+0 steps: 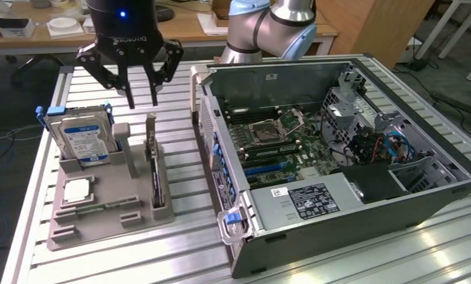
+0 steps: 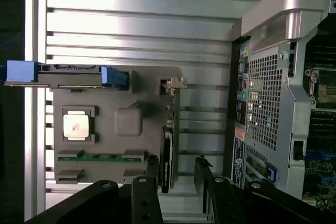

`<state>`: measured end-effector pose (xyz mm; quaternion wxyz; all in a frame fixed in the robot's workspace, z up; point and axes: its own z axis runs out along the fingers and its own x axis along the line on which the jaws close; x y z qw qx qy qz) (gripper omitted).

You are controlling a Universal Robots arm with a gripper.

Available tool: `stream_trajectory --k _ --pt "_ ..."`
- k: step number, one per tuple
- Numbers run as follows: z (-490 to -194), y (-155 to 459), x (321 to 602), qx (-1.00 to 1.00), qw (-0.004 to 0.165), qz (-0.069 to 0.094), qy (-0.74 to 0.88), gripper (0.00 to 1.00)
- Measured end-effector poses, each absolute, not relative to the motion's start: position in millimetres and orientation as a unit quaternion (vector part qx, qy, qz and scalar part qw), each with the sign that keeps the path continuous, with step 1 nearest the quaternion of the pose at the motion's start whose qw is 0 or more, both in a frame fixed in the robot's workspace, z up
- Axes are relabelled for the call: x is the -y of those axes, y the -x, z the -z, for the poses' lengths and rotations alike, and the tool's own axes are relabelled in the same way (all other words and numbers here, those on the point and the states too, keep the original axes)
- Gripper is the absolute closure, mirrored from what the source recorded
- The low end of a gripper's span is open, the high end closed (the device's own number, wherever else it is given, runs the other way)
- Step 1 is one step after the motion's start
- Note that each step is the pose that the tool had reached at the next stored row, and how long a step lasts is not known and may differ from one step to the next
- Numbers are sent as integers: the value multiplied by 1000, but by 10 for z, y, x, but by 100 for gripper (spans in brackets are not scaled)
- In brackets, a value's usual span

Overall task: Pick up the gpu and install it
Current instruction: 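Pick up the gpu and move the gpu toward the slot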

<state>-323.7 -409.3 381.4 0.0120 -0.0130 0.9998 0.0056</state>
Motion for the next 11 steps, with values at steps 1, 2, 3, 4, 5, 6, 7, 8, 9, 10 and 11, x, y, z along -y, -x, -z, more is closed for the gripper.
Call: stream_trajectory --k 1,2,3,4,5,6,7,8,9,10,11 --pt "-3808 3239 4099 -1000 12 -5 13 59" --pt "-3801 3241 4102 -1000 12 -4 13 59" --pt "-3795 3242 4105 -1000 12 -3 14 59" --pt "-3788 3243 4108 -1000 12 -1 14 59" --pt "-3782 3245 4112 -1000 12 -1 14 59" --pt "-3775 3247 4114 -1000 12 -1 15 59" --pt "-3770 3246 4120 -1000 12 -1 15 59" --pt "-3764 3246 4125 -1000 12 -1 16 59" --pt "-3757 3248 4130 -1000 12 -1 16 59" --pt "-3749 3248 4135 -1000 12 -1 16 59" --pt "-3742 3248 4145 -1000 12 -1 16 59"
